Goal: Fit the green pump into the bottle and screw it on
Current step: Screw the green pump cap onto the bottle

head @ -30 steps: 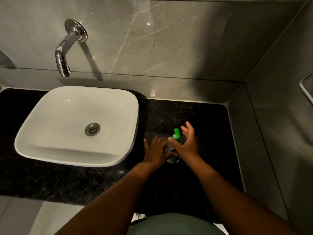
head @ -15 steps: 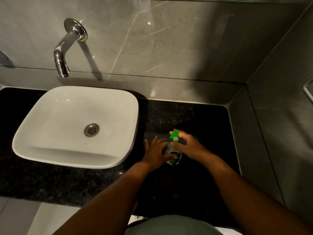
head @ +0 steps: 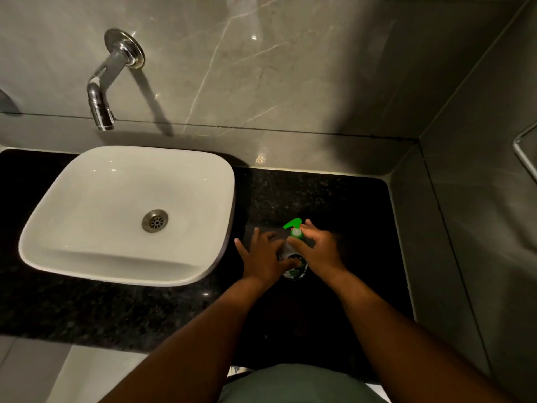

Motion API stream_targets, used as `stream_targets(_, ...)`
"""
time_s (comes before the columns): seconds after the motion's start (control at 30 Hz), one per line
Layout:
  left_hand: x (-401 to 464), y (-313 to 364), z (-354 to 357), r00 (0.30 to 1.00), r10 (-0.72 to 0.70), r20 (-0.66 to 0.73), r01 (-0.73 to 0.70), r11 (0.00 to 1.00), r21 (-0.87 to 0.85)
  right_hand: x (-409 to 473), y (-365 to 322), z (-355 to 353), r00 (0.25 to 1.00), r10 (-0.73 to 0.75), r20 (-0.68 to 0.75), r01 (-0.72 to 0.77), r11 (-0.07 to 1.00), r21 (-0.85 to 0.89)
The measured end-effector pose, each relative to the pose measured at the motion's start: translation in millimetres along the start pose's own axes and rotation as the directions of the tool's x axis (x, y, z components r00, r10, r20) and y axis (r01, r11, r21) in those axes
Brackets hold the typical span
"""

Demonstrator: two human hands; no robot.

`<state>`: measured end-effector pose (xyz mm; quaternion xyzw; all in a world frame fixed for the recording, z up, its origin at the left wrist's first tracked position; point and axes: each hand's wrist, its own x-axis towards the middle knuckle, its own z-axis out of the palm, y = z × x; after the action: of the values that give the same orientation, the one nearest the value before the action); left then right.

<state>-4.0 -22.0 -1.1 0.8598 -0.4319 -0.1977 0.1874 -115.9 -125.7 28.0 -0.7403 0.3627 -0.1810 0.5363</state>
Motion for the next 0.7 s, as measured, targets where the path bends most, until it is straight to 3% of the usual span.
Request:
stream_targets(0.23, -1, 8, -7, 0.998, 0.007, -0.060, -0.005, 0.999, 0.037, -8, -1, 8, 0.996, 0.033, -0.086, -0.033, 0.999, 0.004)
stream_targets(0.33, 0, 5, -9, 0.995, 0.050, -0.087, -0.047, 0.998, 0.031, -21, -7, 1, 0.998, 0.068, -0.002, -0.068, 0.997, 0.021)
stream_targets(0.47, 5, -2, -8, 0.988, 0.108, -0.110, -0.109, 0.994, -0.005, -35, -28, -30, 0.994, -0.083, 0.077, 0.097, 0.975, -0.199)
stream_targets(0.57, 9, -7, -9, 0.989, 0.124, -0.080, -0.128, 0.991, -0.046, -31, -57, -51, 0.951, -0.224, 0.213, 0.297, 0.855, -0.426)
stream_targets(0.7, 12, -10, -6, 0.990, 0.138, -0.030, -0.140, 0.989, -0.052, -4, -90, -58, 0.872, -0.111, 0.477, 0.450, 0.565, -0.691)
